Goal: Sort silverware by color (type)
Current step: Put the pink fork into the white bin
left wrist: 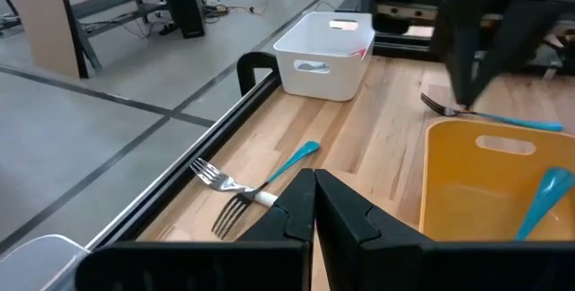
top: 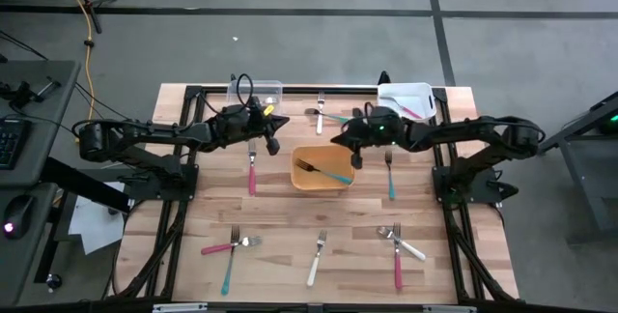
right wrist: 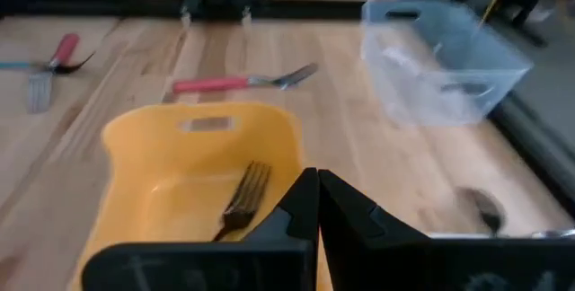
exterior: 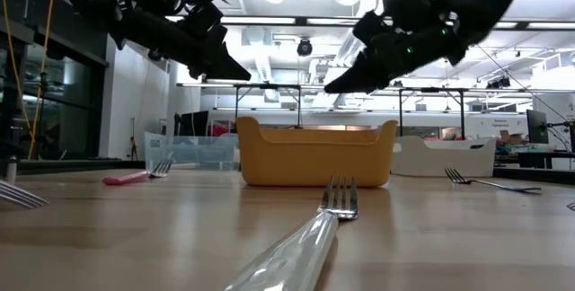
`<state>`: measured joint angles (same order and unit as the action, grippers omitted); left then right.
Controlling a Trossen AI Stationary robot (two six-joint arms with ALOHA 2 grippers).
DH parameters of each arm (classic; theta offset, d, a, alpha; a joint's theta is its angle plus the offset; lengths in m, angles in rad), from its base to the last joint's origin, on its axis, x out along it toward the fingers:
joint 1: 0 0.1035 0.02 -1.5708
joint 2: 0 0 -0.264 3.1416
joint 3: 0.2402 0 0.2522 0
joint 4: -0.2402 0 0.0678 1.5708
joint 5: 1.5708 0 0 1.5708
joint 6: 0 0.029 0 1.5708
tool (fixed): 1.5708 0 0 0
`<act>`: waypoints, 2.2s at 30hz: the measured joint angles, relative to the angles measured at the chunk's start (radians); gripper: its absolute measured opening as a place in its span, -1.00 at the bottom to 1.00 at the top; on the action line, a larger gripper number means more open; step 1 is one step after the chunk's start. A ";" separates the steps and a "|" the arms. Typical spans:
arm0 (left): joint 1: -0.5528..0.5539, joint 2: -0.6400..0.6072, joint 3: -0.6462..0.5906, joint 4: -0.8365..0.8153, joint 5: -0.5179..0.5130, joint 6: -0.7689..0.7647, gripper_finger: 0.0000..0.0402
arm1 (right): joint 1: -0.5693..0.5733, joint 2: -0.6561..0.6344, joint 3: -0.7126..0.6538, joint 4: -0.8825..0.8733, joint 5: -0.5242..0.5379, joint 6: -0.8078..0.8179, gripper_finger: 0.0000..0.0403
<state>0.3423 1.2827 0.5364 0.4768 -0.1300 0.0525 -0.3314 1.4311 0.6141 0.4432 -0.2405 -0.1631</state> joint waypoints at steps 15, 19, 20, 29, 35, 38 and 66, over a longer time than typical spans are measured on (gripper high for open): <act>0.024 0.000 0.073 -0.055 0.043 -0.016 -1.00 | -0.090 0.001 -0.095 0.148 -0.033 -0.023 -1.00; 0.024 0.000 0.073 -0.124 0.043 -0.041 -1.00 | -0.125 0.001 -0.095 0.155 -0.079 -0.046 -1.00; 0.024 0.000 0.073 -0.141 0.043 -0.041 -1.00 | -0.134 0.001 -0.095 0.171 -0.083 -0.048 -1.00; -0.014 0.000 0.076 -0.315 0.041 -0.110 -0.91 | -0.192 0.001 -0.095 0.235 -0.082 -0.039 -1.00; -0.066 0.000 0.171 -0.579 0.030 -0.123 -0.80 | -0.195 0.001 -0.094 0.235 -0.082 -0.037 -1.00; -0.101 0.000 0.222 -0.686 0.028 -0.129 -0.75 | -0.190 0.001 -0.094 0.234 -0.082 -0.037 -1.00; -0.770 0.000 0.284 -1.242 0.118 -0.949 -0.35 | -0.117 0.002 -0.094 0.117 -0.049 -0.020 -1.00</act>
<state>-0.4279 1.2827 0.8207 -0.7650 -0.0117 -0.8964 -0.4484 1.4334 0.5198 0.5597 -0.2893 -0.1833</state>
